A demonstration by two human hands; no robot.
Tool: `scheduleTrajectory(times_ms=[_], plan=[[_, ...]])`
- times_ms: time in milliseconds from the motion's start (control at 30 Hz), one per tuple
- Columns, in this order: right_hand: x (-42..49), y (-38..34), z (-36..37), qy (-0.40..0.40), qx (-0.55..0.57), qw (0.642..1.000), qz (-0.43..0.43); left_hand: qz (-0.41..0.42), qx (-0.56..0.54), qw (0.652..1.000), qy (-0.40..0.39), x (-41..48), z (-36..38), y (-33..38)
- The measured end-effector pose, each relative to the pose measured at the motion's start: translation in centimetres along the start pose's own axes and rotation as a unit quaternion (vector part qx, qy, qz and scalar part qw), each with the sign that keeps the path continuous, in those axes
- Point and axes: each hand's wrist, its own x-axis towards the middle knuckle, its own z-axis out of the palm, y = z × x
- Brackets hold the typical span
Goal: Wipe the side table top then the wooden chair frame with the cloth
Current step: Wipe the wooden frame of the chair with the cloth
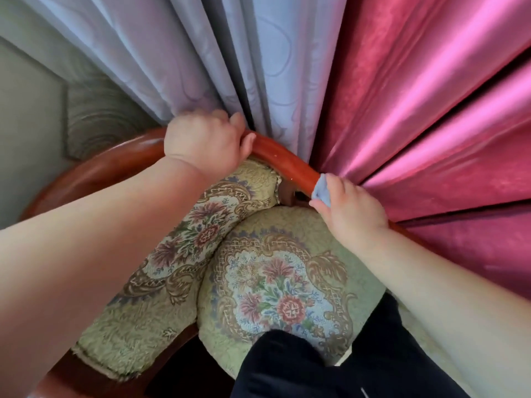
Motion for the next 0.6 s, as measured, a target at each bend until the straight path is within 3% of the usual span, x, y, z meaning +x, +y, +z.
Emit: scheduleTrajectory(times_ms=[133, 233, 467, 600], plan=[[-3.1, 2.5, 0.0, -0.052, -0.04, 0.997, 0.031, 0.002, 0.012, 1.0, 0.001, 0.0, 0.2, -0.1], [-1.0, 1.1, -0.2, -0.043, -0.01, 0.999, 0.013, -0.001, 0.008, 1.0, 0.011, 0.0, 0.2, -0.2], [8.2, -6.3, -2.3, 0.0, 0.141, 0.986, -0.086, -0.033, 0.025, 0.999, 0.008, 0.1, 0.6, 0.4], [10.2, -6.0, -3.7, -0.101, 0.264, 0.955, -0.092, -0.038, 0.023, 0.999, -0.007, 0.1, 0.2, 0.6]])
